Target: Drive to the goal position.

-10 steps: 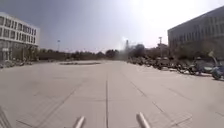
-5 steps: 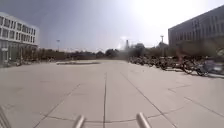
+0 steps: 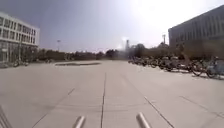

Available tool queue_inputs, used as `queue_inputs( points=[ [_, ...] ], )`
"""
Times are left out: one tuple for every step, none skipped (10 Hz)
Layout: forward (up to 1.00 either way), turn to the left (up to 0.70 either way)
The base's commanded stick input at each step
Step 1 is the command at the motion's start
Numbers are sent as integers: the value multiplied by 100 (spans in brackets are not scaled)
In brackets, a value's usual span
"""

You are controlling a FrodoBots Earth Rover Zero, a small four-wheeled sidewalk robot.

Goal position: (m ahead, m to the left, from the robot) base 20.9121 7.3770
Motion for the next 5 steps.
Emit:
queue_inputs(
  points=[
    [100,0],
    [100,0],
    [100,0],
    [100,0],
    [100,0]
  ],
)
